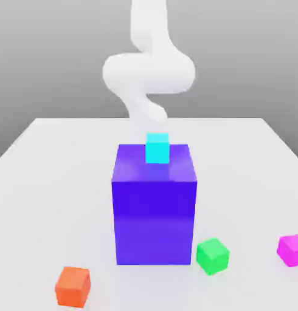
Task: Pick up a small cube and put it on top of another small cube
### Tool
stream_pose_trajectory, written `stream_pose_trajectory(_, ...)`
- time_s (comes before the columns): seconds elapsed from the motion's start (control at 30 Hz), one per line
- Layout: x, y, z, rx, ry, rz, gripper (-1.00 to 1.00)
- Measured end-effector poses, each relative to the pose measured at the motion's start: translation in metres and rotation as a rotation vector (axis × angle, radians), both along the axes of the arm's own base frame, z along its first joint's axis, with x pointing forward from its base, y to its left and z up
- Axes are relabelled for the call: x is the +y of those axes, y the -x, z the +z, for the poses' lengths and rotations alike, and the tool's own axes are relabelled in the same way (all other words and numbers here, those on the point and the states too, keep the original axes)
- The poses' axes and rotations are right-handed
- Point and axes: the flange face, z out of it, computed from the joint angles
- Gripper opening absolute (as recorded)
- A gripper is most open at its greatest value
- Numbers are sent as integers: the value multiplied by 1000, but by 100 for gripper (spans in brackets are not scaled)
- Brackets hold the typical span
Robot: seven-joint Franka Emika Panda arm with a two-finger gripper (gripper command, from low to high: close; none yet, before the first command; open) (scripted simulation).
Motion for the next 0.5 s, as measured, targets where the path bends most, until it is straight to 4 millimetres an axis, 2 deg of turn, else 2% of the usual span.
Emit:
stream_pose_trajectory(0.1,35,-35,-48,91,-35,43,0)
stream_pose_trajectory(0.23,86,-65,-115,209,-60,89,0)
stream_pose_trajectory(0.37,140,-78,-187,327,-63,127,0)
stream_pose_trajectory(0.5,193,-74,-262,441,-44,156,0)
